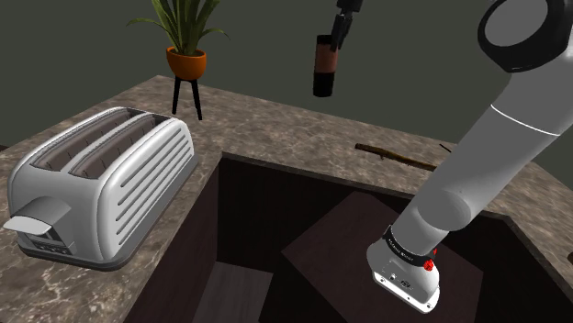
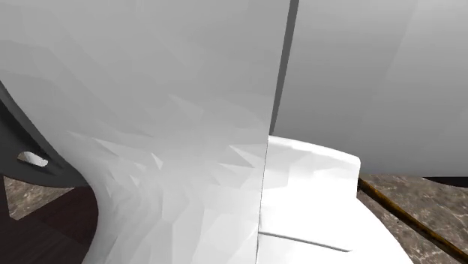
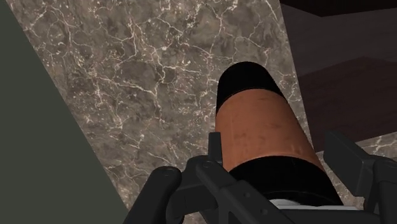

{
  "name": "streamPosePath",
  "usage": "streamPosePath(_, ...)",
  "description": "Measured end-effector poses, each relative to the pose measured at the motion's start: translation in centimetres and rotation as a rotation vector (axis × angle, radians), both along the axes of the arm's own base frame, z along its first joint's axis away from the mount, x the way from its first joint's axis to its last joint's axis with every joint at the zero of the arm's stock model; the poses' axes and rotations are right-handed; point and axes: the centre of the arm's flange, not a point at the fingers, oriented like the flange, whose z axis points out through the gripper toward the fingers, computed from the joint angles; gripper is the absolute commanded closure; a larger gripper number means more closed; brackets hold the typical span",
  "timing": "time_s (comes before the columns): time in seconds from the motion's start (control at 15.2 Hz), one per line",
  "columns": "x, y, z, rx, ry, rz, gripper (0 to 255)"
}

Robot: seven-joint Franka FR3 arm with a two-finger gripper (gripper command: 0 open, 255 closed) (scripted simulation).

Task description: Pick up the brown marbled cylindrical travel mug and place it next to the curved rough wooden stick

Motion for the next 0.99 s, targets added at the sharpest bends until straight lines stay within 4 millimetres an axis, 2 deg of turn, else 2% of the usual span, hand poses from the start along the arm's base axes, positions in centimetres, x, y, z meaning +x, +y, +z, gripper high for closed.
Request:
streamPosePath(0.33, -5.2, -2.3, 0.1, 0.000, 0.000, -0.001, 255)
streamPosePath(0.99, -17.6, -7.3, 0.3, 0.000, -0.001, -0.001, 255)
